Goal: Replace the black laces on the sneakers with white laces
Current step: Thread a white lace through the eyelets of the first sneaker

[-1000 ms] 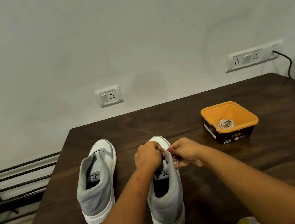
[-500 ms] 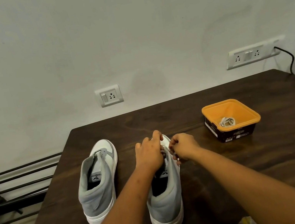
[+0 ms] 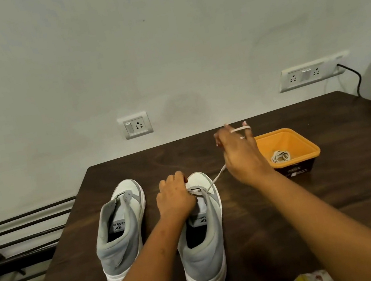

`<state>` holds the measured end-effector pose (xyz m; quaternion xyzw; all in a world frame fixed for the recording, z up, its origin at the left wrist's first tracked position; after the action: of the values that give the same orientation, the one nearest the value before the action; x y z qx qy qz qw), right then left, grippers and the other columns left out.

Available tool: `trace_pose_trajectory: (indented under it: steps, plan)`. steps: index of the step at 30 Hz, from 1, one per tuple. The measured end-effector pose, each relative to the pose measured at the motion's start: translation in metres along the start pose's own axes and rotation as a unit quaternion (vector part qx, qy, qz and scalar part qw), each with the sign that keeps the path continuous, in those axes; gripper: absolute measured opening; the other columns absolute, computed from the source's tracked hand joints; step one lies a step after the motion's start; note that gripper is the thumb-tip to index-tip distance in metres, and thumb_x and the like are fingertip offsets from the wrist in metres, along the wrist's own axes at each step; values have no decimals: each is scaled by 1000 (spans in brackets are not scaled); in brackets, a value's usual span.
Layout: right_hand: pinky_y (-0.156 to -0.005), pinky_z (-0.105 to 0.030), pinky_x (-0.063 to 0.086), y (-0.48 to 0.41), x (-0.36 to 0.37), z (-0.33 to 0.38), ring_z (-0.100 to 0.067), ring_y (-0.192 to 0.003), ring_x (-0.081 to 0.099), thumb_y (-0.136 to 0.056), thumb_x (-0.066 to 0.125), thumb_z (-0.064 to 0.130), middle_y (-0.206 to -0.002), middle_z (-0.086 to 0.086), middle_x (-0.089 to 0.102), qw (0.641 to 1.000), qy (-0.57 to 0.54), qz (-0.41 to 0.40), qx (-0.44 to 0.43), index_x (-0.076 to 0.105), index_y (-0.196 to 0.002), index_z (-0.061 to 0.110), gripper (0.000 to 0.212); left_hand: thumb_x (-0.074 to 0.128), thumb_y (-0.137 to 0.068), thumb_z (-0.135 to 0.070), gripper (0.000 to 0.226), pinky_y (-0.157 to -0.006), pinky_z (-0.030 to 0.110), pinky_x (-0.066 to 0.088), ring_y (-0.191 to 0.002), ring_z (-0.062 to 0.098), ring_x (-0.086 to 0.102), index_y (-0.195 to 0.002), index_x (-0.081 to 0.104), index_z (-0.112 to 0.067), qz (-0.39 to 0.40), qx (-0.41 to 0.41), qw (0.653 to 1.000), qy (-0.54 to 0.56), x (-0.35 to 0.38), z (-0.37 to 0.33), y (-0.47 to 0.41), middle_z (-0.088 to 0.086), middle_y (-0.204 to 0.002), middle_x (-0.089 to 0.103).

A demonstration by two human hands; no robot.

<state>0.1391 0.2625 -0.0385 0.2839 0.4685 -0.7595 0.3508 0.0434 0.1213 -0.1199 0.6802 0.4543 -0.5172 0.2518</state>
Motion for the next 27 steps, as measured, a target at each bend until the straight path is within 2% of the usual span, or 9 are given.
trace_pose_trajectory:
  steps: [2, 6, 11, 15, 20, 22, 24, 25, 27]
  plan:
    - [-118, -46, 5, -2, -4, 0, -32, -127, 47, -86, 36, -7, -107, -16, 64, 994, 106, 6, -27, 48, -102, 11, 27, 58, -82, -19, 30, -88, 37, 45, -108, 24, 45, -108, 44, -22, 15, -30, 999, 12, 1, 8, 0, 1, -115, 50]
    - [-117, -46, 5, -6, -53, -20, -39, -102, 60, -78, 29, -5, -93, -22, 65, 982, 134, -134, 5, 52, -97, 4, 31, 58, -81, -18, 25, -87, 38, 47, -104, 24, 48, -102, 47, -23, 33, -54, 997, 32, 4, 17, -1, 1, -111, 53]
    - [-116, -43, 6, 4, -72, -27, -39, -99, 61, -80, 31, -3, -92, -21, 64, 970, 162, -179, 13, 52, -96, 4, 27, 54, -85, -20, 11, -75, 34, 50, -91, 23, 57, -95, 53, -23, 43, -60, 997, 28, 3, 10, 5, 3, -102, 61]
    - [-116, -40, -2, 4, -71, -12, -33, -88, 61, -79, 39, -7, -87, -12, 63, 968, 151, -198, 7, 52, -96, 8, 26, 53, -88, -19, 11, -72, 32, 48, -93, 24, 59, -97, 56, -22, 25, -56, 998, 17, 0, -1, 16, 4, -104, 63]
    - [-111, -50, 4, 6, -37, 8, -23, -94, 59, -95, 39, 11, -91, 3, 66, 992, 111, -26, 48, 51, -103, 22, 19, 57, -89, -28, 6, -74, 33, 49, -87, 20, 57, -90, 58, -21, 1, -49, 997, 59, -11, -5, 17, 3, -102, 64]
    - [-109, -47, 26, 9, -12, 6, -17, -95, 62, -98, 42, 21, -94, 6, 69, 994, 18, 78, 76, 56, -100, 27, 15, 59, -85, -46, 26, -78, 35, 51, -87, 22, 59, -71, 55, -24, 37, -55, 994, 81, -10, -5, 15, 5, -92, 65]
    - [-94, -42, 48, 15, 14, 1, -14, -91, 65, -97, 47, 21, -93, 5, 69, 975, -95, 158, 124, 61, -95, 26, 15, 55, -73, -70, 48, -85, 39, 49, -92, 27, 58, -60, 57, -23, 101, -55, 992, 58, -3, -9, 17, 9, -90, 65]
    - [-88, -40, 52, 18, 23, -1, -12, -85, 65, -97, 50, 19, -88, 5, 68, 965, -131, 176, 144, 62, -92, 24, 15, 55, -72, -71, 52, -88, 40, 48, -94, 29, 58, -60, 61, -20, 122, -60, 989, 53, 0, -11, 18, 12, -90, 66]
    - [-73, -33, 57, 22, 37, -6, -8, -67, 59, -96, 53, 15, -75, 3, 63, 943, -190, 197, 190, 60, -84, 19, 15, 66, -78, -47, 36, -82, 36, 47, -86, 30, 61, -65, 67, -13, 149, -85, 978, 121, 7, -7, 19, 16, -82, 65]
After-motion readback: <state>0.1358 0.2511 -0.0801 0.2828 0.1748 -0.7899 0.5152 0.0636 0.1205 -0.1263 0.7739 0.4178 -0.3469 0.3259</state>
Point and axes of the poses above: each hand's wrist, its own y-axis away from the middle knuckle, its own x-axis out of the palm, z = x × y, the point moved 7 cm from there along -y, towards the middle knuckle
